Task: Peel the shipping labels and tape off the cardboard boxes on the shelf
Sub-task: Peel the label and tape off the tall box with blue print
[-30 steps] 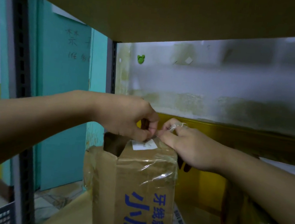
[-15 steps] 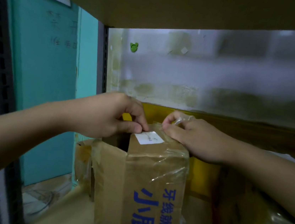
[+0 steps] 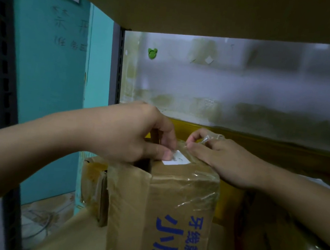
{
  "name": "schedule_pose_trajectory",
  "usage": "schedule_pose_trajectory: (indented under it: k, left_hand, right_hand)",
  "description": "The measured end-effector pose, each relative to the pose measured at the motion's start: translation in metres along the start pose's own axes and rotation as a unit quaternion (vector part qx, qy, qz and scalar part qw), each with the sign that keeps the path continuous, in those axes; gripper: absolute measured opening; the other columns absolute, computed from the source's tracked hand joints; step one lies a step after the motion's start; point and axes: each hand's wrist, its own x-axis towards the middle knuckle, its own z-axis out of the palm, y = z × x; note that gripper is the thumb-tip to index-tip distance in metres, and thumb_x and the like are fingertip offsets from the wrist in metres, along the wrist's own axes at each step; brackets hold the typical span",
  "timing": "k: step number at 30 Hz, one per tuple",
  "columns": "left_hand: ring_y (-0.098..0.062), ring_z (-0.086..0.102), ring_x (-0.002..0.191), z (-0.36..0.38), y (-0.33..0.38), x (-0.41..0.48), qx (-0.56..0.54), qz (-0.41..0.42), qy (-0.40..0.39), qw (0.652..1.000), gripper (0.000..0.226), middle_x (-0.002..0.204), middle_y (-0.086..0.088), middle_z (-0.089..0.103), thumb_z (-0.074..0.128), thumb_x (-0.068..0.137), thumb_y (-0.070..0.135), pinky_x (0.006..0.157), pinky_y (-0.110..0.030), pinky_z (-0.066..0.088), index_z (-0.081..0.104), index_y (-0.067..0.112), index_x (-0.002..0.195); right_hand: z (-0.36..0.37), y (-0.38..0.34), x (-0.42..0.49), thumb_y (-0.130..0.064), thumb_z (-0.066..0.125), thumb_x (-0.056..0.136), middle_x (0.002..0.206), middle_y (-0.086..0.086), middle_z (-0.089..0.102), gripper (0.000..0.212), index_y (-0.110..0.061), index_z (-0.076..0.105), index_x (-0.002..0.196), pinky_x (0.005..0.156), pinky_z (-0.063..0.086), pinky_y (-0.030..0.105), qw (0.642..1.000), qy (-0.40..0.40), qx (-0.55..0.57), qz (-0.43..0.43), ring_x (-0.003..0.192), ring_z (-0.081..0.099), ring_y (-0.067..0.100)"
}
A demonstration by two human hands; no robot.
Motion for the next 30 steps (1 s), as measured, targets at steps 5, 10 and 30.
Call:
schedule_pose_trajectory:
  k: [5,10,30]
  left_hand:
    - [0.005,0.066,0.081,-0.014,0.012,0.015,0.018,-0.003,-0.066,0.998,0.011,0.089,0.020,0.073,0.075,0.082,0.038,0.077,-0.022,0.054,0.078,0.033,0.091]
    - [-0.003,0.068,0.082,-0.017,0.013,0.024,0.005,-0.005,-0.090,0.996,0.008,0.084,0.015,0.074,0.078,0.080,0.036,0.082,-0.034,0.056,0.078,0.030,0.084]
    - [-0.011,0.059,0.067,-0.007,-0.005,0.025,-0.102,-0.029,-0.112,0.988,0.006,0.077,0.013,0.066,0.074,0.085,0.033,0.065,-0.031,0.049,0.070,0.029,0.086]
  right_hand:
    - [-0.001,-0.002,0.000,-0.054,0.038,0.094,0.082,-0.001,0.070,0.027,-0.032,0.051,0.102,0.070,0.053,0.036,1.000,0.001,-0.010,-0.005,0.079,0.066,0.016]
    - [-0.001,0.001,-0.001,-0.056,0.036,0.093,0.085,-0.002,0.069,0.029,-0.032,0.051,0.101,0.061,0.047,0.024,1.000,0.000,-0.015,-0.004,0.080,0.065,0.015]
    - [0.001,0.007,0.005,-0.050,0.041,0.094,0.080,-0.002,0.068,0.022,-0.031,0.052,0.099,0.060,0.045,0.018,1.000,0.001,0.009,-0.015,0.076,0.064,0.015]
